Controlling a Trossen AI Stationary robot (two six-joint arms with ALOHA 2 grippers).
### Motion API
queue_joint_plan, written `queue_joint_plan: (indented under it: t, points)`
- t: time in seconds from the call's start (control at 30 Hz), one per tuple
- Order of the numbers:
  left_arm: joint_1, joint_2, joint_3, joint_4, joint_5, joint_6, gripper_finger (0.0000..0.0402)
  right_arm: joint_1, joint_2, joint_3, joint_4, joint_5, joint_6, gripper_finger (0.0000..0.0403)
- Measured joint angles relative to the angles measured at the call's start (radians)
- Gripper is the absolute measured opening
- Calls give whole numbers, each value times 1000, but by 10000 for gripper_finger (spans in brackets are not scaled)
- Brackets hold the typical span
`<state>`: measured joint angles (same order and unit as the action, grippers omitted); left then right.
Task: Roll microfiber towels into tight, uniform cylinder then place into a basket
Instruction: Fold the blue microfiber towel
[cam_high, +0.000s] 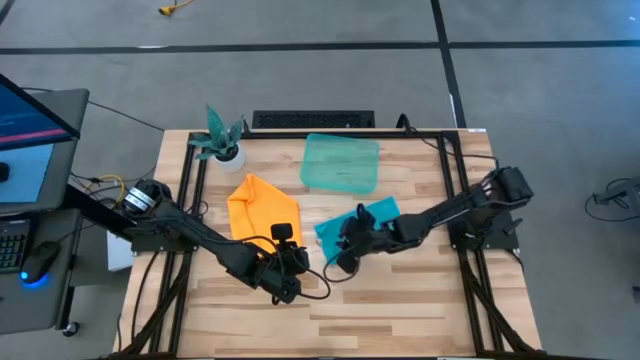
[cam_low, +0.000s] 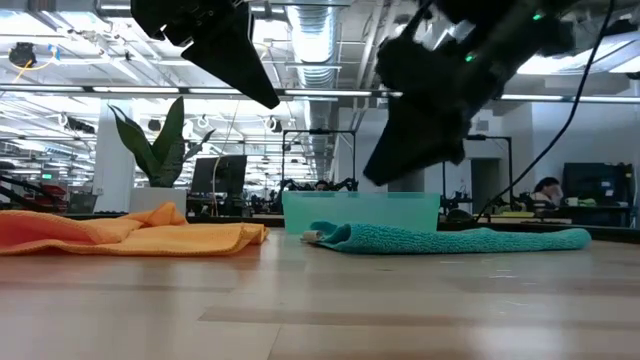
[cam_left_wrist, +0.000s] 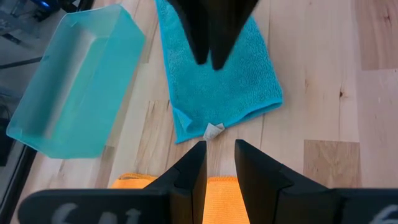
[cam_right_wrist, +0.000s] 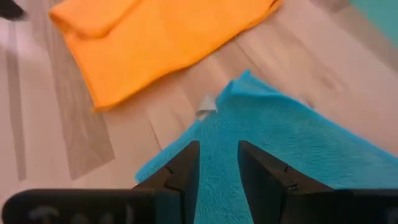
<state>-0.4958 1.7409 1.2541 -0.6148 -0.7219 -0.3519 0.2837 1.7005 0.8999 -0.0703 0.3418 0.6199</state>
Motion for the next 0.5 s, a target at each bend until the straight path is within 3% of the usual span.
queue_joint_plan:
  t: [0.23, 0.5]
  points:
    - [0, 0, 0, -1, 0, 0, 75, -5, 111, 84, -53, -124, -1, 132]
    - [0, 0, 0, 0, 0, 0, 75, -1, 167, 180, -251, -137, -1, 132]
